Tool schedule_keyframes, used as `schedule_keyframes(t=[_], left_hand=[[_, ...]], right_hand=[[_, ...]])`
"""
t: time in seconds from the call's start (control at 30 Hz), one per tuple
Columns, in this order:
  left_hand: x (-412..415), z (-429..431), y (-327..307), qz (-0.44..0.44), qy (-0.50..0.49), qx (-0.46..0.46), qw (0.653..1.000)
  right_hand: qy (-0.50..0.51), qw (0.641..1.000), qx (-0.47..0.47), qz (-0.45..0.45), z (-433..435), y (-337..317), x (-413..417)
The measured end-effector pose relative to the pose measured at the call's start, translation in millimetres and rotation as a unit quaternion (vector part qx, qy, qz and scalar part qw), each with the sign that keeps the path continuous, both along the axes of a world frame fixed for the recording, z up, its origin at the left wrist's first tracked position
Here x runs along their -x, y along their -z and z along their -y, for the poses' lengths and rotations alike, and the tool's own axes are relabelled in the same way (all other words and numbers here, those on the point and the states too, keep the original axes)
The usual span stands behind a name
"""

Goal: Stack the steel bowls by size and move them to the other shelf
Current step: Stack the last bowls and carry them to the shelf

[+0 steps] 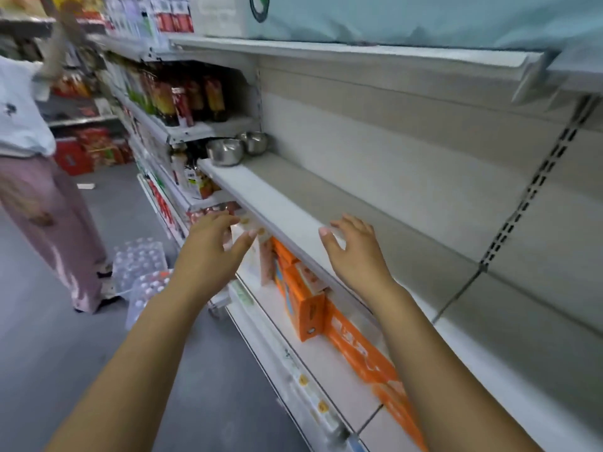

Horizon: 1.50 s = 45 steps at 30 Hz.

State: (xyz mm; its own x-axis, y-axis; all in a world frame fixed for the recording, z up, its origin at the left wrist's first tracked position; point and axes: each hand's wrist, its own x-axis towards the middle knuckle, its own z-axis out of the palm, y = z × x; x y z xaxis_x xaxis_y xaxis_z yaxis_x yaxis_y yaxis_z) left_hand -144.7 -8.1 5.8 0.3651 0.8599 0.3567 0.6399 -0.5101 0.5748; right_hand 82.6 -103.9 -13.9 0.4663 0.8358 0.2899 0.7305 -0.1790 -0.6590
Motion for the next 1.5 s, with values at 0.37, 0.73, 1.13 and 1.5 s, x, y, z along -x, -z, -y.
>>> schedule_keyframes(t=[0.37,0.73,1.13,1.5], left_hand=[[-40.8,-127.8,-6.3,0.104,-0.093,0.074,0.987],[-53.5,-337.2,6.1,0.212,-0.100,0.157,0.959],[-67.2,-550.4,8.2,0.150,-0.011,0.277,0.949],[-73.1,-605.2,50.4,0.192,0.056,0.332,0.922]], right_hand=[[-0.082,0.995,0.057,-0.020,-168.3,-9.7,-41.1],[-0.014,0.989,0.074,-0.129,-356.2,-17.7,-45.4],[0.110,0.970,0.079,-0.199,-583.7,-10.3,-67.7],[0.172,0.947,0.110,-0.248,-639.9,11.2,-71.3]])
